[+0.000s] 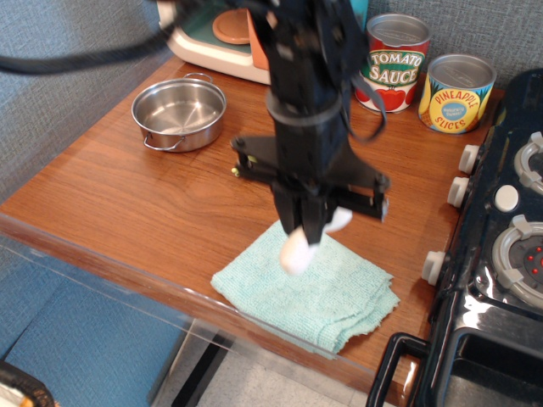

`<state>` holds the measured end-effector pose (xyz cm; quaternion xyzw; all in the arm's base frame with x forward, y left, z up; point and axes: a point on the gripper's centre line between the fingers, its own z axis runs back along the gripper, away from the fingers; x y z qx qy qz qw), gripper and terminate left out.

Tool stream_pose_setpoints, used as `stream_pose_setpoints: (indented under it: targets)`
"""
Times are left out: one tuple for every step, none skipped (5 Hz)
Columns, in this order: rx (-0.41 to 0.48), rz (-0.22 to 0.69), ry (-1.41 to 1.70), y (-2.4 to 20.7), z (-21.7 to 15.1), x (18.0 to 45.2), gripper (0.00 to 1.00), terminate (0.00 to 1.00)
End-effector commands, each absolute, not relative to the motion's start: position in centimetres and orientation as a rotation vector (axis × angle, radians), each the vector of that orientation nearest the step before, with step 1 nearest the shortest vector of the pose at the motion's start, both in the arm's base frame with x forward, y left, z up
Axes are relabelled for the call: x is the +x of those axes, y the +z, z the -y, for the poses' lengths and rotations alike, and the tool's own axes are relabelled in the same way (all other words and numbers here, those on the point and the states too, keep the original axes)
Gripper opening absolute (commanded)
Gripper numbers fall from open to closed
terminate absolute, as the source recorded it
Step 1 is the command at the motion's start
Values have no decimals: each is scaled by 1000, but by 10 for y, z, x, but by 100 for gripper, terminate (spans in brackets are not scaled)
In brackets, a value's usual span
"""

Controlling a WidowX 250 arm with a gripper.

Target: THE MASHROOM WAS CHANGED TOP ON THE TOWL

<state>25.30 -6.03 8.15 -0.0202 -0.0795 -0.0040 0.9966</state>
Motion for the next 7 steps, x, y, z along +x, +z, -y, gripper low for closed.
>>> stream_pose_setpoints:
  targets:
    - [9,94,-45,64,43,237,0,0]
    - [18,75,-52,59,42,233,0,0]
    - [10,97,-56,65,45,235,100,0]
    - [-3,134,-51,79,48,239,100,0]
    - [-29,155,-44,101,51,243,100,0]
    - [-51,161,-37,114,52,245,100,0]
    - [-44,140,-70,109,51,250,100,0]
